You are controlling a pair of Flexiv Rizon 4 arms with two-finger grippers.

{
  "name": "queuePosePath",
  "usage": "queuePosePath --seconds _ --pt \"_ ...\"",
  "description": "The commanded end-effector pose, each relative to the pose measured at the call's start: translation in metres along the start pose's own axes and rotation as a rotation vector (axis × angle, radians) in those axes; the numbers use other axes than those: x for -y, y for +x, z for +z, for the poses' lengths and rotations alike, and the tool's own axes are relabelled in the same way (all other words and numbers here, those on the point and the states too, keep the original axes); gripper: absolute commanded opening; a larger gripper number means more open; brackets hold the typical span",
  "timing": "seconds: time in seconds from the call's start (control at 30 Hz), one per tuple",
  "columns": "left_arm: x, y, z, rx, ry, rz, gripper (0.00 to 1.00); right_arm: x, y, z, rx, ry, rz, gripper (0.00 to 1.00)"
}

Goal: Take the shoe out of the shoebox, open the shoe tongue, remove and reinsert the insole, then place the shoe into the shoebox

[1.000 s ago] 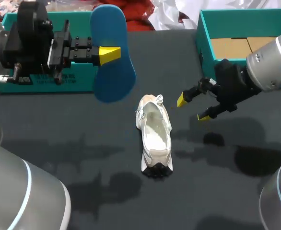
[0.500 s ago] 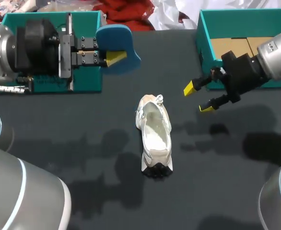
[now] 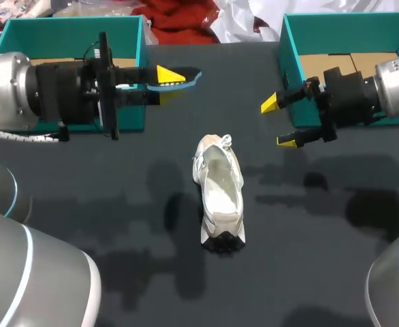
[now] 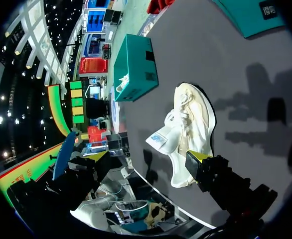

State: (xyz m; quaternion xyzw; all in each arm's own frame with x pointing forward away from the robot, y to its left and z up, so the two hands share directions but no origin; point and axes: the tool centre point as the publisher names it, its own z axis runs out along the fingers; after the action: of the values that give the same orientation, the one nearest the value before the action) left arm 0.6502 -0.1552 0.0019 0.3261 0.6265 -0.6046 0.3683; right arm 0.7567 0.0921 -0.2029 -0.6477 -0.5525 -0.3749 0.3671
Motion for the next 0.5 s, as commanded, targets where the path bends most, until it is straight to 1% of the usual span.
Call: queuePosePath --seconds 0.03,0.13,0.17,0.2,0.23,0.27,0.3,0.33,0.4,0.47,0.5 --pt "0.005 0.007 0.001 0.046 -0.034 0.153 0.0 0.001 0.0 0.001 0.003 -0.003 0.001 1.0" --pt "0.005 0.007 0.001 0.046 -0.034 0.153 0.0 0.001 0.0 0.001 0.003 -0.003 0.001 1.0" --pt "0.002 0.01 0.001 0.053 -0.021 0.16 0.0 -0.001 0.003 0.001 -0.001 -0.018 0.006 1.0" --pt "-0.003 0.017 0.002 0.071 -0.018 0.228 0.0 -0.004 0.007 0.001 -0.012 -0.035 0.02 1.0" --pt "-0.008 0.022 0.002 0.073 -0.011 0.243 0.0 -0.006 0.01 0.0 -0.029 -0.063 0.037 1.0" --pt "-0.013 0.026 0.001 0.08 -0.001 0.258 0.0 -0.009 0.012 -0.001 -0.034 -0.067 0.038 1.0" --pt "-0.019 0.03 0.002 0.065 -0.022 0.297 0.0 -0.01 0.015 -0.001 -0.042 -0.085 0.039 1.0" --pt "-0.025 0.033 0.002 0.072 -0.015 0.29 0.0 -0.012 0.018 -0.002 -0.054 -0.097 0.047 1.0" --pt "-0.036 0.037 0.003 0.07 -0.043 0.391 0.0 -0.016 0.023 -0.001 -0.065 -0.103 0.047 1.0" --pt "-0.047 0.039 0.004 0.087 -0.042 0.404 0.0 -0.02 0.028 0.001 -0.096 -0.106 0.051 1.0" --pt "-0.052 0.042 0.005 0.094 -0.046 0.463 0.0 -0.021 0.03 0.002 -0.115 -0.105 0.053 1.0"
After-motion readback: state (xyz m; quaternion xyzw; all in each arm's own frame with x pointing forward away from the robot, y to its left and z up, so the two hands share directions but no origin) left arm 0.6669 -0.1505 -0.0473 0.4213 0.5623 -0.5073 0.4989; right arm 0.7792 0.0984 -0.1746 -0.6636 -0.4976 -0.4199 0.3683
